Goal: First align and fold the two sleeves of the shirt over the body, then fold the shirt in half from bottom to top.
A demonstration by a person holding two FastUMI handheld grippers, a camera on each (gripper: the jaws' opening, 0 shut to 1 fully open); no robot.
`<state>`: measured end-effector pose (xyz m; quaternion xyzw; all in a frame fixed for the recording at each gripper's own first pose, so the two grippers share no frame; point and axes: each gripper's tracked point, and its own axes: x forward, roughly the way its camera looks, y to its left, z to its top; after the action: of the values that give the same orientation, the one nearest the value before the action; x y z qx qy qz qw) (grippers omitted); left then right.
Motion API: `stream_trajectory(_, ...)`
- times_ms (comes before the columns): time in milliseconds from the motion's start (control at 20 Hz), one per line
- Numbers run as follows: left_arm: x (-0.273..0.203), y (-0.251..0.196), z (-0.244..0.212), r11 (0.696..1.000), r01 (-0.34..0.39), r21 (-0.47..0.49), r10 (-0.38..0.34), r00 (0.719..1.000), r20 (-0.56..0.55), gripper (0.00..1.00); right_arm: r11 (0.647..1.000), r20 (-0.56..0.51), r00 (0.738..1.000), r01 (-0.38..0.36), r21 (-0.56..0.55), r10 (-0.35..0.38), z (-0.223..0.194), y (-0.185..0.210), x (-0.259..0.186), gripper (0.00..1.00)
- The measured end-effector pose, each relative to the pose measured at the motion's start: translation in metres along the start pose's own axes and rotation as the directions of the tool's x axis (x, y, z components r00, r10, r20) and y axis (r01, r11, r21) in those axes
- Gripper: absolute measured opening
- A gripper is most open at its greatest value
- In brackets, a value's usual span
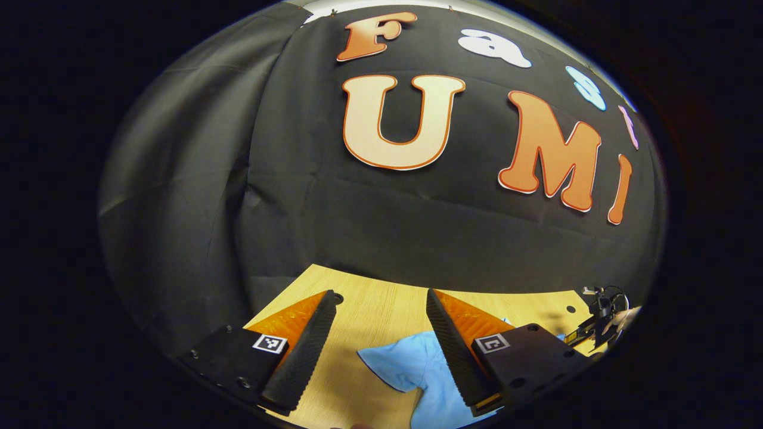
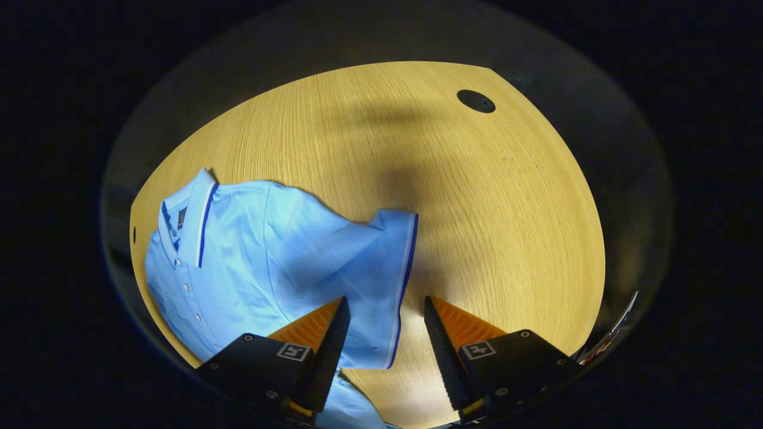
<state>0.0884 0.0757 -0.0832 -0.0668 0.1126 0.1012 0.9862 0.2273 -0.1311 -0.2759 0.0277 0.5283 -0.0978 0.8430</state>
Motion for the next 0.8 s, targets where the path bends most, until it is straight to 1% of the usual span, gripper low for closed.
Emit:
stream_trajectory(50,-0.001,0.0,-0.001,1.0,-0.002,-0.003,0.002,1.0,-0.003,1.0,1.0,0.003,1.0,0.0,0.001,0.0,0.001,0.001,0.0,0.75)
stream_trajectory(100,-0.001,0.0,-0.002,1.0,-0.003,-0.006,0.003,1.0,-0.006,0.99,1.0,0.002,1.0,0.0,0.01,0.0,0.0,0.002,0.0,0.64)
stream_trajectory(150,-0.001,0.001,-0.002,1.0,-0.005,-0.006,0.005,1.0,-0.008,0.99,1.0,0.005,1.0,0.002,0.026,-0.002,0.001,0.001,0.001,0.58)
stream_trajectory(200,-0.002,0.001,-0.002,1.0,-0.007,-0.006,0.007,1.0,-0.008,0.99,0.998,0.007,1.0,0.003,0.057,-0.004,0.002,-0.001,0.001,0.36)
stream_trajectory(250,-0.002,0.002,-0.001,1.0,-0.008,-0.005,0.008,1.0,-0.007,0.99,0.996,0.015,1.0,-0.005,0.084,0.003,0.004,-0.002,0.001,0.31)
stream_trajectory(300,-0.003,0.003,-0.002,1.0,-0.007,-0.001,0.007,1.0,-0.007,0.99,0.994,0.014,1.0,-0.009,0.108,0.007,0.003,0.0,0.0,0.16)
stream_trajectory(350,-0.003,0.005,-0.001,1.0,-0.009,0.005,0.009,1.0,-0.007,0.99,0.993,0.018,1.0,-0.003,0.117,0.001,0.002,0.0,-0.002,0.05)
stream_trajectory(400,-0.004,0.008,0.002,1.0,-0.013,0.012,0.013,1.0,-0.003,1.0,0.994,0.043,0.999,-0.003,0.108,-0.001,0.006,0.001,-0.01,0.03)
stream_trajectory(500,-0.007,0.013,0.008,1.0,-0.013,0.013,0.013,1.0,0.004,1.0,0.995,0.106,0.994,-0.038,0.097,0.027,0.021,0.018,-0.04,0.02)
stream_trajectory(550,-0.009,0.014,0.008,1.0,-0.011,0.007,0.011,1.0,0.003,0.99,0.997,0.138,0.99,-0.042,0.067,0.032,0.027,0.025,-0.054,0.03)
stream_trajectory(650,-0.014,0.02,0.002,1.0,-0.004,-0.004,0.004,1.0,-0.002,0.99,0.999,0.217,0.976,-0.025,-0.027,0.03,0.042,0.04,-0.083,0.02)
stream_trajectory(700,-0.015,0.02,0.003,1.0,0.001,-0.01,-0.002,1.0,-0.005,0.99,0.997,0.246,0.968,-0.023,-0.072,0.04,0.043,0.054,-0.095,0.02)
stream_trajectory(750,-0.016,0.022,0.004,1.0,0.002,-0.008,-0.002,1.0,-0.003,1.0,0.993,0.26,0.964,-0.027,-0.114,0.056,0.04,0.07,-0.104,0.02)
stream_trajectory(800,-0.016,0.025,0.006,1.0,0.002,-0.003,-0.002,1.0,0.002,0.99,0.989,0.265,0.962,-0.033,-0.141,0.07,0.035,0.082,-0.108,0.02)
